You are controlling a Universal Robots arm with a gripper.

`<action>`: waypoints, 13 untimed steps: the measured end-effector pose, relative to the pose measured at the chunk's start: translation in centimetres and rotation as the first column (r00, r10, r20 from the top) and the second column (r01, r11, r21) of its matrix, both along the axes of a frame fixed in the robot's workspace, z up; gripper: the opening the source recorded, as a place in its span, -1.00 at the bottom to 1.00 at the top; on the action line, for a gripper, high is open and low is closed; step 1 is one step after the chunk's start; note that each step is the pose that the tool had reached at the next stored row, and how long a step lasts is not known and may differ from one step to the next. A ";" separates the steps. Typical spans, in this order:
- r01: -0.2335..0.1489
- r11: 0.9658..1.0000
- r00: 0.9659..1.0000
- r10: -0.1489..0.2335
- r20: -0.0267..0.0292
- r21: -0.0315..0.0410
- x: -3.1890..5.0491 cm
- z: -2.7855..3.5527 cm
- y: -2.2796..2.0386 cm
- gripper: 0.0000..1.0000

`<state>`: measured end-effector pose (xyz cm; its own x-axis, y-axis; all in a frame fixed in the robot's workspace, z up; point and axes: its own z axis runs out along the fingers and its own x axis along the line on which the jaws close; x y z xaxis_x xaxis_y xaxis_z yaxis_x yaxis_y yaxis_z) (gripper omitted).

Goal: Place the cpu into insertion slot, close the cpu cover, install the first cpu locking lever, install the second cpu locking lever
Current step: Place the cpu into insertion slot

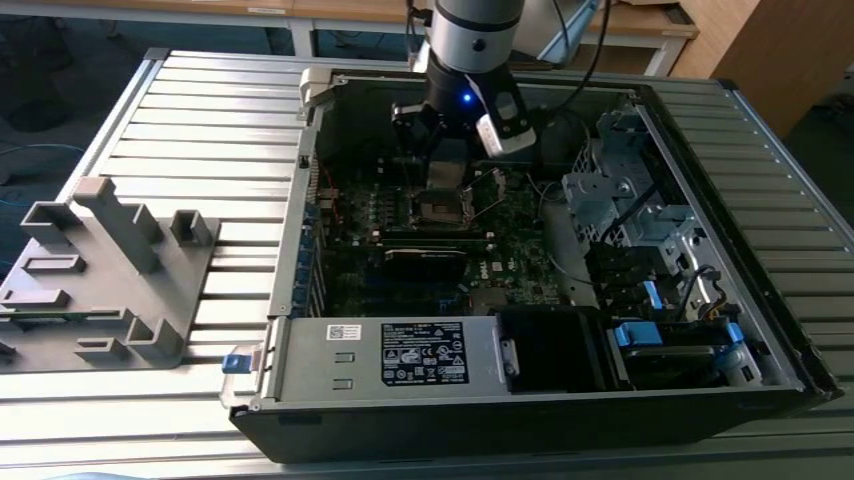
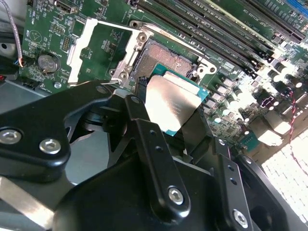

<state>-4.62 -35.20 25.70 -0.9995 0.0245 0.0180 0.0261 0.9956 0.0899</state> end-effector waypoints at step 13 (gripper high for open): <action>0.000 1.000 1.000 0.000 0.000 0.000 -0.03 -0.40 0.00 0.08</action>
<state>-4.64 -35.20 25.30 -0.9995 0.0246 0.0180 0.0261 0.9956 0.0898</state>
